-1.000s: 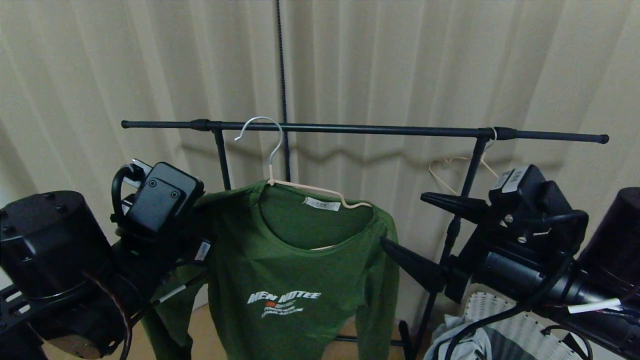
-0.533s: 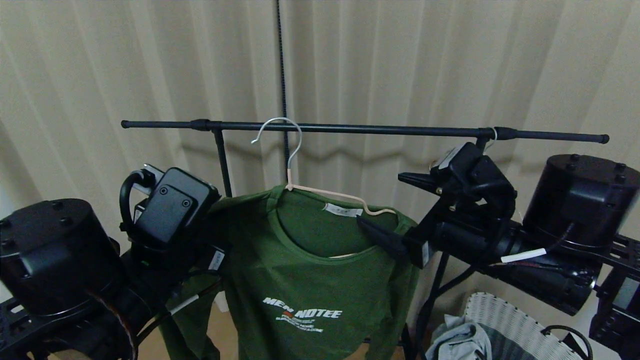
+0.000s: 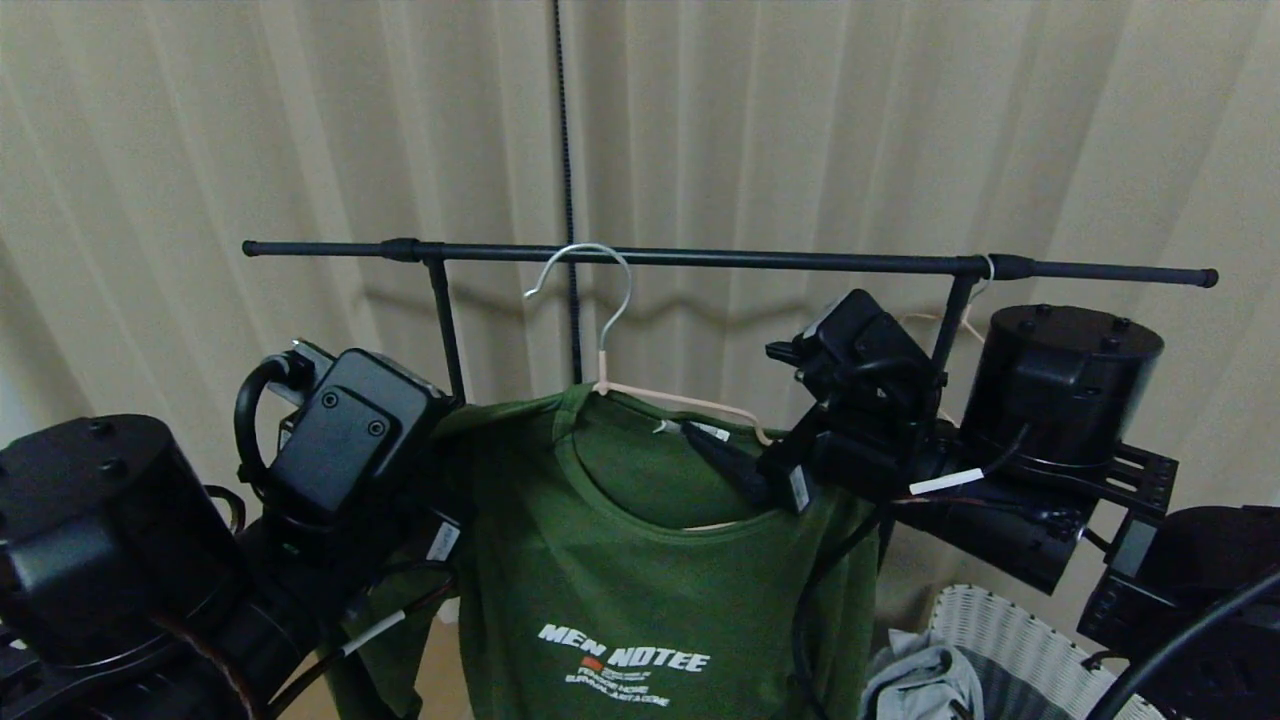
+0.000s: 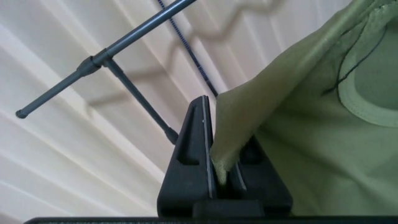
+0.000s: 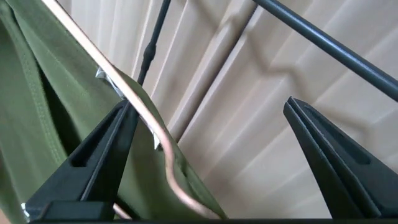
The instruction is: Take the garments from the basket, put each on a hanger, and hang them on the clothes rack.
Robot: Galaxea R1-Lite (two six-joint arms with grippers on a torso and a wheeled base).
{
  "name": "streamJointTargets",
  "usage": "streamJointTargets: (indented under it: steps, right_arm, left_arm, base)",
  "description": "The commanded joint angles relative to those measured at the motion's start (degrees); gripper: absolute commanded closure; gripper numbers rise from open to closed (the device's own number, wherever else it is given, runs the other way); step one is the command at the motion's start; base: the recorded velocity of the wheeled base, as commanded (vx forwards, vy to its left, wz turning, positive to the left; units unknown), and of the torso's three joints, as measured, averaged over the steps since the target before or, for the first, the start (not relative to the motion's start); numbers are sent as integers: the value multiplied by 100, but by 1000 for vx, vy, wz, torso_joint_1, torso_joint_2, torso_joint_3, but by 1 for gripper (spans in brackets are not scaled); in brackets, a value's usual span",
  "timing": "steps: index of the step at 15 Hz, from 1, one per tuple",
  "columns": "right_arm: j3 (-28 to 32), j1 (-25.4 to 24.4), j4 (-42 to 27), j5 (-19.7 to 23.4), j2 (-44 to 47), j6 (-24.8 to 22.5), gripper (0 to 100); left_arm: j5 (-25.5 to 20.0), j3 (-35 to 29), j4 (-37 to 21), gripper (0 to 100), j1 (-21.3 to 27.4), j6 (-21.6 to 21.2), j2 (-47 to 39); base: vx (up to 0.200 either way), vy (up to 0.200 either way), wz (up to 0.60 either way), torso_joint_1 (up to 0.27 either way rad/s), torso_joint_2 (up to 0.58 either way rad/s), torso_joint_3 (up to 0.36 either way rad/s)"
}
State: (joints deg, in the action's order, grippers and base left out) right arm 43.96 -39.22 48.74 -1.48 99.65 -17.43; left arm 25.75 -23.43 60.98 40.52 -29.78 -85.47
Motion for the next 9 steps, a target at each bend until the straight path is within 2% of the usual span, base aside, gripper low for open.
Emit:
streamJointTargets:
  steps: [1, 2, 9]
  right_arm:
    - [7, -16, 4, -2, 46, -23, 0]
    - [-1, -16, 4, -2, 46, -32, 100]
    - [-45, -86, 13, 7, 11, -32, 100]
  left_arm:
    - [1, -4, 11, 100, 26, -1, 13]
    - [1, -4, 11, 100, 26, -1, 13]
    - [1, -21, 2, 100, 26, -1, -5]
  base:
    - [0, 0, 0, 0, 0, 0]
    - [0, 0, 0, 0, 0, 0]
    - [0, 0, 0, 0, 0, 0]
